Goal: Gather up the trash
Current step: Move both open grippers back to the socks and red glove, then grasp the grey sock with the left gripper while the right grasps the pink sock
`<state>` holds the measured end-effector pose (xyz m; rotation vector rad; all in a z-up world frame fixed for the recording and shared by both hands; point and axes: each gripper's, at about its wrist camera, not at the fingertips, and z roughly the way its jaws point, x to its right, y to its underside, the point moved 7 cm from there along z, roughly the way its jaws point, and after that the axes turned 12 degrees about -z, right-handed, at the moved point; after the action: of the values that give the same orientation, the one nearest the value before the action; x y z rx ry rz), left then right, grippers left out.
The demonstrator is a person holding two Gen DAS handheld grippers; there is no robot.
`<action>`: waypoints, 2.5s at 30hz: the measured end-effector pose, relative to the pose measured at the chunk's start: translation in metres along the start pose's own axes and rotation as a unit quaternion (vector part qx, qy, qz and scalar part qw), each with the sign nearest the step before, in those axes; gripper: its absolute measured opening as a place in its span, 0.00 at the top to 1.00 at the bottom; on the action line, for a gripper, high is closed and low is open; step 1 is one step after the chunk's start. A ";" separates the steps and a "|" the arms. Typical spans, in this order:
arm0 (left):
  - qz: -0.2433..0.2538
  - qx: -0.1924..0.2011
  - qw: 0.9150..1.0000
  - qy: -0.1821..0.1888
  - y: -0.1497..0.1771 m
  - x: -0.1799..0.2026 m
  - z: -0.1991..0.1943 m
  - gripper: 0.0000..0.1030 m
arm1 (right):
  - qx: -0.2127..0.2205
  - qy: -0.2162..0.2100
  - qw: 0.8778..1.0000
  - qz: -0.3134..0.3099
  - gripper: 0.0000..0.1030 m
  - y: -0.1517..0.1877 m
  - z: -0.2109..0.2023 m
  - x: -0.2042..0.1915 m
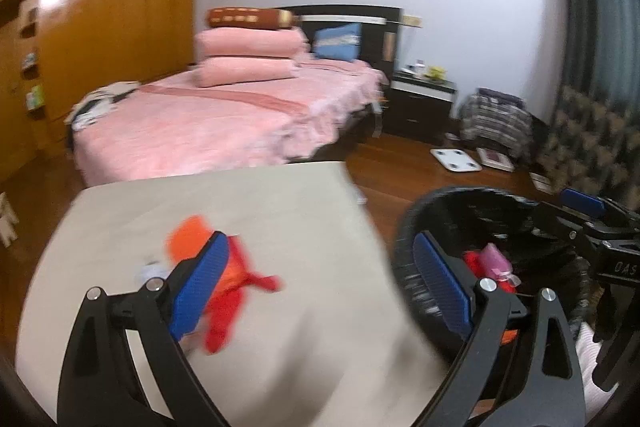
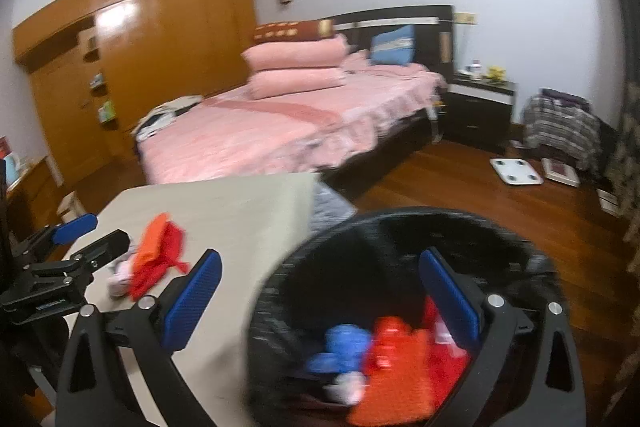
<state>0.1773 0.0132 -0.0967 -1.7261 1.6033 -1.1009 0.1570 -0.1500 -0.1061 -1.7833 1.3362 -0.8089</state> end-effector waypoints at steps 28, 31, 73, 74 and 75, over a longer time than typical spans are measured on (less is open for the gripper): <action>-0.091 -0.042 0.987 -0.129 0.041 -0.184 0.007 0.27 | -0.047 -0.069 0.992 -0.092 0.06 0.027 0.095 -0.172; -0.095 -0.046 0.985 -0.133 0.036 -0.195 0.017 0.30 | -0.051 -0.068 0.992 -0.096 0.06 0.029 0.100 -0.178; -0.130 -0.061 0.984 -0.102 0.056 -0.254 -0.011 0.85 | -0.077 -0.136 0.978 -0.141 0.18 0.029 0.122 -0.289; -0.132 -0.061 0.984 -0.103 0.056 -0.257 -0.012 0.85 | -0.080 -0.138 0.977 -0.140 0.21 0.029 0.124 -0.291; -0.133 -0.060 0.984 -0.104 0.057 -0.258 -0.012 0.85 | -0.087 -0.139 0.977 -0.139 0.25 0.031 0.127 -0.296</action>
<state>0.1462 0.2587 -0.1900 -2.1083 1.3638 -0.9206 0.1730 0.1550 -0.2124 -2.1661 1.0126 -0.5699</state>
